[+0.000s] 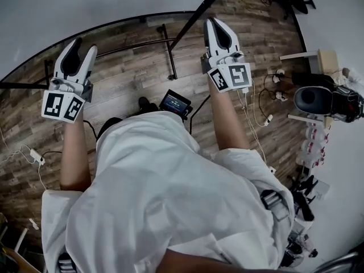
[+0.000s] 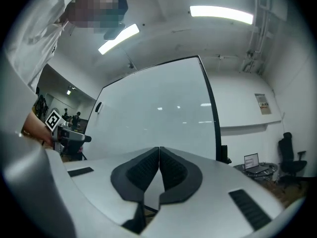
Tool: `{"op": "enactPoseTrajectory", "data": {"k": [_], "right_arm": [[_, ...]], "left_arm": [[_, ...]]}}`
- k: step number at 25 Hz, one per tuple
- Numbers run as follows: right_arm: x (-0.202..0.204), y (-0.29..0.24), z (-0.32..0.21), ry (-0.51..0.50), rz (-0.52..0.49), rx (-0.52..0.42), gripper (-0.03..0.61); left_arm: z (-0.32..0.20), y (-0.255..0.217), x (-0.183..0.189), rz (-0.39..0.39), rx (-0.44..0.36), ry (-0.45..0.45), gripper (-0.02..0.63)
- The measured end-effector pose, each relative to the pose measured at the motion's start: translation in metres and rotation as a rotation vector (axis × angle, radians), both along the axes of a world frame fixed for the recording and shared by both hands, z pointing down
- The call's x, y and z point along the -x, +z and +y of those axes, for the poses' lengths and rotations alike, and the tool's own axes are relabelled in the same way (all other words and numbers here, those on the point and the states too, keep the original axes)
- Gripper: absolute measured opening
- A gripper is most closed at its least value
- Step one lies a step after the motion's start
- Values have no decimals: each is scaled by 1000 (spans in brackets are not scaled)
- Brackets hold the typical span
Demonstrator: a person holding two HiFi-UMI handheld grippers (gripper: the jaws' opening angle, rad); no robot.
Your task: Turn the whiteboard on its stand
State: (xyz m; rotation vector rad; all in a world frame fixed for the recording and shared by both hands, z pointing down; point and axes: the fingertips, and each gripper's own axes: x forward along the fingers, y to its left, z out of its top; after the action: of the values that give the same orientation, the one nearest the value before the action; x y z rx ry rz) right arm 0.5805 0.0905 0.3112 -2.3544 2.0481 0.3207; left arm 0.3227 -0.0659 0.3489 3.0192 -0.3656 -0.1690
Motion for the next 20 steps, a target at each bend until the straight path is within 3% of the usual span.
{"op": "enactPoseTrajectory", "data": {"k": [7,13,15,20], "right_arm": [[123,22,10,16,-92,24,-3],[237,32,14,27,-54,44,-3],[265,41,19,39,-62,65,-3],[318,54,42,92,-74,92,-3]], "left_arm": [[-7,1,104,34,11,32,167],[-5,9,198,45,-7,12,55],[0,13,225,41,-7,16,21],[10,31,285,12,-1,-11,20]]}}
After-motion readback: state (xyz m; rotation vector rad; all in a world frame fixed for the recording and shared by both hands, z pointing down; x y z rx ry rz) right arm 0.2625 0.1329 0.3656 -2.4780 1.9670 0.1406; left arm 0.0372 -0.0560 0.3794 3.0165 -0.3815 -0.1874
